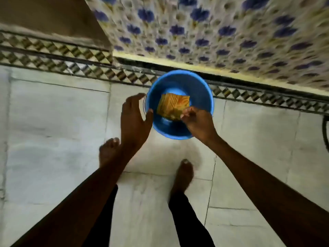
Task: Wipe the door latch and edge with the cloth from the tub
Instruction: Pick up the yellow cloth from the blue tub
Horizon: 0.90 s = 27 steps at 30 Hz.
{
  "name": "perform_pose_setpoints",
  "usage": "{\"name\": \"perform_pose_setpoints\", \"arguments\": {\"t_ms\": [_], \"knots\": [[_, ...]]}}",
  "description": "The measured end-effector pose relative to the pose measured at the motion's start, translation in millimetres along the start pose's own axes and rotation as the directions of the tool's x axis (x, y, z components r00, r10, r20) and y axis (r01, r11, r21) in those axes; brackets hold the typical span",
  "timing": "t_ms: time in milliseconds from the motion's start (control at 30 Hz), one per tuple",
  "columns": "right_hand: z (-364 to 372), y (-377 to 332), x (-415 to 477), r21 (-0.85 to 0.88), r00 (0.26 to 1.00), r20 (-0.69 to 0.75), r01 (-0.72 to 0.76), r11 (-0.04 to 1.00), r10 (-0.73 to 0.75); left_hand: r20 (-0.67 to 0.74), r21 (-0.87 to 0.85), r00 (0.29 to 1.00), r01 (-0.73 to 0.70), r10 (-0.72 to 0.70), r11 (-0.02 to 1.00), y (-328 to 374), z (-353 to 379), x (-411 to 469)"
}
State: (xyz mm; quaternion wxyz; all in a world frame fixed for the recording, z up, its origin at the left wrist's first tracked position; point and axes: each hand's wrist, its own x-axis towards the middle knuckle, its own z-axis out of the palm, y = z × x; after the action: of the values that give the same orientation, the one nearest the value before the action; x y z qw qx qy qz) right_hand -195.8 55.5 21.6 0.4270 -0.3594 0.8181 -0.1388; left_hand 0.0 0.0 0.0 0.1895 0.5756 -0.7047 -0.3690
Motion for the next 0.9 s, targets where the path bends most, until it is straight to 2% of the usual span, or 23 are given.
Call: {"name": "perform_pose_setpoints", "arguments": {"t_ms": [67, 133, 267, 333, 467, 633, 700, 733, 800, 833, 900], "knots": [[28, 22, 54, -0.219, 0.992, 0.123, 0.014, 0.976, 0.013, -0.008, 0.089, 0.999, 0.032, -0.031, 0.996, -27, 32, 14], [51, 38, 100, -0.372, 0.970, 0.242, 0.093, 0.923, 0.000, 0.010, 0.131, 1.000, 0.025, -0.027, 0.991, -45, 56, 23], [90, 65, 167, -0.670, 0.952, 0.301, 0.255, 0.697, -0.059, -0.050, -0.004, 0.998, -0.028, 0.027, 1.000, -61, 83, 27], [101, 72, 183, -0.719, 0.960, 0.269, 0.254, 0.646, -0.077, -0.101, -0.056, 0.995, -0.030, 0.024, 0.998, -60, 87, 25], [111, 78, 183, -0.782, 0.979, 0.189, 0.196, 0.591, -0.076, -0.104, -0.061, 0.994, 0.009, -0.015, 0.998, -60, 92, 24], [98, 62, 149, -0.820, 0.987, 0.155, 0.146, 0.554, -0.031, -0.010, 0.022, 0.998, 0.066, -0.066, 0.998, -55, 84, 24], [84, 44, 120, -0.739, 0.995, 0.104, 0.086, 0.668, -0.013, 0.055, 0.052, 0.991, 0.121, -0.124, 0.991, -49, 71, 24], [73, 34, 105, -0.628, 0.996, 0.084, 0.029, 0.778, 0.031, 0.085, 0.051, 0.985, 0.145, -0.149, 0.988, -44, 62, 22], [48, 14, 78, -0.271, 0.981, 0.119, -0.114, 0.956, 0.151, 0.100, -0.009, 0.973, 0.210, -0.209, 0.978, -28, 40, 21], [33, 0, 61, -0.088, 0.972, 0.146, -0.173, 0.981, 0.184, 0.104, -0.049, 0.965, 0.247, -0.241, 0.968, -16, 22, 21], [1, -35, 20, 0.173, 0.964, 0.182, -0.228, 0.958, 0.196, 0.107, -0.181, 0.946, 0.321, -0.306, 0.930, 12, -21, 18]]}}
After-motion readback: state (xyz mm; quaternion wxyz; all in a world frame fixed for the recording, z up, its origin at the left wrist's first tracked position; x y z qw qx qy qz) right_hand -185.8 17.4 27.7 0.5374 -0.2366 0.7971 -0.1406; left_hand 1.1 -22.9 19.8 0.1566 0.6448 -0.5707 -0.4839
